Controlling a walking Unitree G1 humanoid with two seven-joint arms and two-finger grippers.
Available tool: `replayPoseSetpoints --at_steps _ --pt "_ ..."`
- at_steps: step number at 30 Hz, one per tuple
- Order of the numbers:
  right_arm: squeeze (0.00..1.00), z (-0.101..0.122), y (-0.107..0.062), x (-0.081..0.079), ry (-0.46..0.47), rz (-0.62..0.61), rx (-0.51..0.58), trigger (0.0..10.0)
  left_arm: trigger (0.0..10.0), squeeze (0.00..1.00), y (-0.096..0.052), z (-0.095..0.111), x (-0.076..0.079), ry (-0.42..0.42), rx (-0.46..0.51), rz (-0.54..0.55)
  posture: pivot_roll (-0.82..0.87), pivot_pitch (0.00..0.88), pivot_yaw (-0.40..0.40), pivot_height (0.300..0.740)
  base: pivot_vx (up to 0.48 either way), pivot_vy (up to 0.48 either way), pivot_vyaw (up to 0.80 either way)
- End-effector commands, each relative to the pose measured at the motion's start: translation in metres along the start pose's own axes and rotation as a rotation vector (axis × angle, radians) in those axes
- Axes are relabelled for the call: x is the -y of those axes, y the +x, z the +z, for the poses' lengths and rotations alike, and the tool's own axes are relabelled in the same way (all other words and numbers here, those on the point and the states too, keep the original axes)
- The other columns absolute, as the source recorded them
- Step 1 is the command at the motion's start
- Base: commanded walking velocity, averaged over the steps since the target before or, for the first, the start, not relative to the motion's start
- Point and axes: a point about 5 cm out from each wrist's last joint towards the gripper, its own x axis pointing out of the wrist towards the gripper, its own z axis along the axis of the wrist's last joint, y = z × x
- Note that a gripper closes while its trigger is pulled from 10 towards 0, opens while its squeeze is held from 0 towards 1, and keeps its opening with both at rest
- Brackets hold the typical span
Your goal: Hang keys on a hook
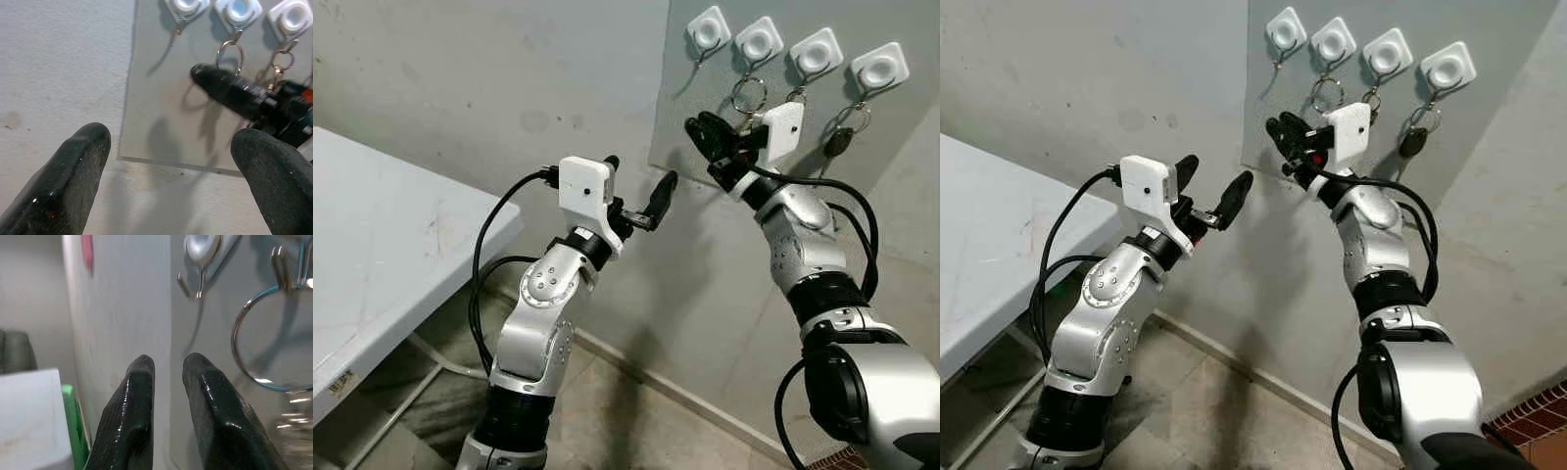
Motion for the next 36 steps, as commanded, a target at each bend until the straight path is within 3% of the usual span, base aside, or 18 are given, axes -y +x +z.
replayPoseSetpoints --at_steps 1,6,9,10,11,12,17,18,21,25,27,32,33,36 --pt "1.0 0.007 0.001 -0.001 0.012 0.016 0.05 10.0 10.0 0.0 0.0 0.002 0.001 -0.001 0.007 0.006 0.03 0.047 -0.057 0.74 0.0 0.0 0.0" --pt "1.0 -0.005 -0.005 -0.007 0.02 0.041 0.015 10.0 10.0 0.0 -0.002 -0.001 -0.002 0.015 0.002 0.03 0.03 0.048 -0.057 0.74 0.0 0.0 0.0" --pt "1.0 -0.023 -0.017 -0.014 0.024 0.057 -0.043 10.0 10.0 0.0 -0.005 -0.006 -0.006 0.006 -0.01 0.059 0.03 0.041 -0.059 0.74 0.0 0.0 0.0" --pt "0.19 -0.03 -0.022 -0.016 0.034 0.069 -0.067 10.0 10.0 0.0 -0.006 -0.009 -0.007 0.002 -0.014 0.065 0.03 0.04 -0.059 0.74 0.0 0.0 0.0" --pt "0.19 -0.03 -0.022 -0.016 0.034 0.069 -0.067 10.0 10.0 0.0 -0.006 -0.009 -0.007 0.002 -0.014 0.065 0.03 0.04 -0.059 0.74 0.0 0.0 0.0" --pt "0.0 -0.035 -0.025 -0.018 0.039 0.076 -0.083 10.0 10.0 0.0 -0.008 -0.011 -0.009 0.002 -0.02 0.074 0.03 0.038 -0.058 0.74 0.0 0.0 0.0" --pt "0.0 -0.061 -0.048 -0.027 0.101 0.065 -0.15 10.0 10.0 0.0 -0.022 -0.033 -0.024 0.01 -0.082 0.144 0.03 0.029 -0.052 0.74 0.0 0.0 0.0" --pt "1.0 -0.07 -0.057 -0.029 0.109 0.053 -0.176 10.0 10.0 0.0 -0.03 -0.043 -0.033 -0.004 -0.091 0.188 0.03 0.026 -0.05 0.74 0.0 0.0 0.0" --pt "1.0 -0.078 -0.066 -0.029 0.107 0.033 -0.202 10.0 10.0 0.0 -0.038 -0.055 -0.041 -0.013 -0.117 0.233 0.03 0.023 -0.047 0.74 0.0 0.0 0.0" --pt "1.0 -0.102 -0.095 -0.025 0.11 -0.069 -0.301 10.0 10.0 0.0 -0.059 -0.097 -0.058 -0.008 -0.269 0.321 0.03 0.02 -0.048 0.74 0.0 0.0 0.0" --pt "1.0 -0.108 -0.103 -0.024 0.101 -0.097 -0.337 10.0 10.0 0.0 -0.066 -0.108 -0.062 -0.018 -0.311 0.35 0.02 0.015 -0.046 0.74 0.0 0.0 0.0" --pt "1.0 -0.128 -0.131 -0.023 0.104 -0.177 -0.453 10.0 10.0 0.0 -0.092 -0.144 -0.075 -0.058 -0.413 0.465 0.02 0.007 -0.046 0.74 0.0 0.0 0.0" --pt "1.0 -0.136 -0.143 -0.023 0.112 -0.208 -0.501 10.0 10.0 0.0 -0.105 -0.157 -0.079 -0.048 -0.476 0.507 0.01 0.007 -0.046 0.74 0.0 0.0 0.0" --pt "1.0 -0.142 -0.153 -0.023 0.088 -0.235 -0.551 10.0 10.0 0.0 -0.115 -0.167 -0.081 -0.056 -0.514 0.529 0.01 0.006 -0.044 0.74 0.0 0.0 0.0"
